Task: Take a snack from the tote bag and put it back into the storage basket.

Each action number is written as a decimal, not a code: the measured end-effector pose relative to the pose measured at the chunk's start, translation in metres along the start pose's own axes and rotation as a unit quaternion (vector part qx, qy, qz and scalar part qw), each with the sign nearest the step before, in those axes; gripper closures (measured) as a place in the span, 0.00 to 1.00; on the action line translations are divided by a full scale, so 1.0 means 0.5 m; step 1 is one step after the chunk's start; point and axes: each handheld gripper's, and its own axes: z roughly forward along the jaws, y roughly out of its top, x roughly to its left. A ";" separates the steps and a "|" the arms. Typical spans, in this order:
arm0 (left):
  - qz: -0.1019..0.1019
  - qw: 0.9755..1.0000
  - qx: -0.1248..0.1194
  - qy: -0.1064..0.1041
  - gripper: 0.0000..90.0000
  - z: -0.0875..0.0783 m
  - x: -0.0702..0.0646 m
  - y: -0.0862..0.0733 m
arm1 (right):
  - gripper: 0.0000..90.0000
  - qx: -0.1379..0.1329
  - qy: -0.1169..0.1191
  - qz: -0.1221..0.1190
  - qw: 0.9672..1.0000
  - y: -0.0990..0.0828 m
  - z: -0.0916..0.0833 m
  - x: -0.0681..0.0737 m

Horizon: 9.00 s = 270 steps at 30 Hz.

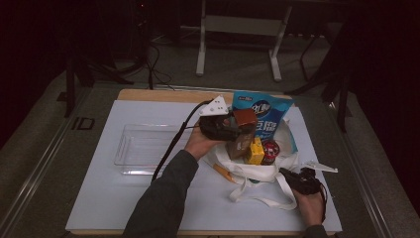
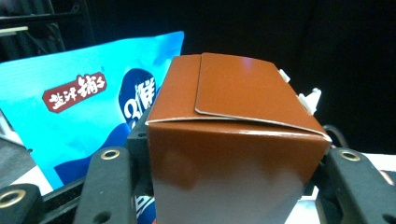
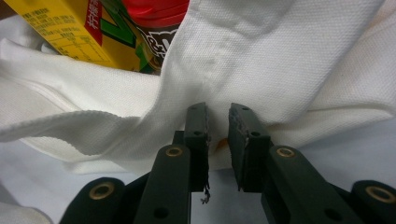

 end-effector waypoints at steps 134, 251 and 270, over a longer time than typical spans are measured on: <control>0.018 0.989 0.143 0.005 0.48 -0.290 0.066 0.001 | 0.85 -0.001 0.011 0.013 1.000 -0.001 0.000 -0.007; 0.028 0.944 0.328 -0.008 0.48 -0.223 0.065 -0.080 | 0.83 -0.001 0.015 0.019 1.000 -0.002 0.000 -0.010; 0.059 0.921 0.386 0.000 0.49 -0.253 0.065 -0.070 | 0.83 -0.001 0.015 0.018 1.000 -0.002 0.000 -0.010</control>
